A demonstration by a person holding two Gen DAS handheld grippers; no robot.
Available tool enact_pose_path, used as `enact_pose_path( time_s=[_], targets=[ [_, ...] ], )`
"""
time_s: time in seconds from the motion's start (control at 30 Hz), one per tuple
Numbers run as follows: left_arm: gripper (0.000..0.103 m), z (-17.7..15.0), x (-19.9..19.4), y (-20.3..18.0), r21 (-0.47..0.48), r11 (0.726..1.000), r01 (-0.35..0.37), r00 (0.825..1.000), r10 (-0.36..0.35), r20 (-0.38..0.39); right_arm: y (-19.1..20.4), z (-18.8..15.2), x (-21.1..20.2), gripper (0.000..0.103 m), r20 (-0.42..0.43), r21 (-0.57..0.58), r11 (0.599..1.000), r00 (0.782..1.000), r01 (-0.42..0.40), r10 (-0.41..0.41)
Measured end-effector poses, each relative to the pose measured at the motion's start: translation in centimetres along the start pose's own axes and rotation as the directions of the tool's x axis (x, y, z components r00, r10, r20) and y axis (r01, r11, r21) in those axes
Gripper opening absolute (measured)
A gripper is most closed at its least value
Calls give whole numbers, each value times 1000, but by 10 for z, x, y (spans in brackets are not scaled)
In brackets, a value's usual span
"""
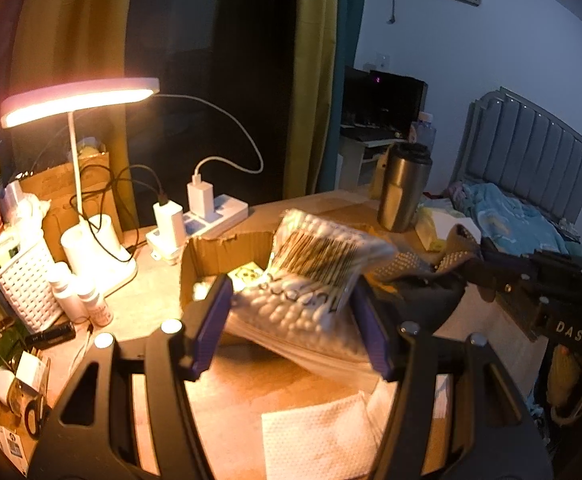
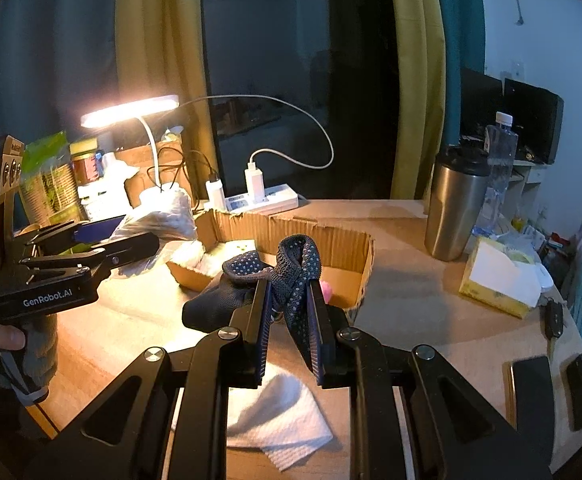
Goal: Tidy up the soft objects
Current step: 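Carry the cotton swab bag and grey glove into the cardboard box with both grippers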
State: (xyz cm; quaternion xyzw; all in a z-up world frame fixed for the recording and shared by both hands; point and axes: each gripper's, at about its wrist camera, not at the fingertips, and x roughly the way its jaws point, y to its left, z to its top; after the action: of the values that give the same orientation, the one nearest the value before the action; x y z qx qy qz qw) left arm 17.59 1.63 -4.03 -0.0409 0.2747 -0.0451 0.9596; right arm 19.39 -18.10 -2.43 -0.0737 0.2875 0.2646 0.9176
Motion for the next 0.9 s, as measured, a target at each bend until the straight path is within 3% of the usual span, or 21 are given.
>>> enact_pose_path(
  time_s=[0.9],
  targets=[
    [61,22,63,8,-8,1000,11,1000,-11,-28,-30,32,49,18,1,32,999,1000,-8,8]
  ],
)
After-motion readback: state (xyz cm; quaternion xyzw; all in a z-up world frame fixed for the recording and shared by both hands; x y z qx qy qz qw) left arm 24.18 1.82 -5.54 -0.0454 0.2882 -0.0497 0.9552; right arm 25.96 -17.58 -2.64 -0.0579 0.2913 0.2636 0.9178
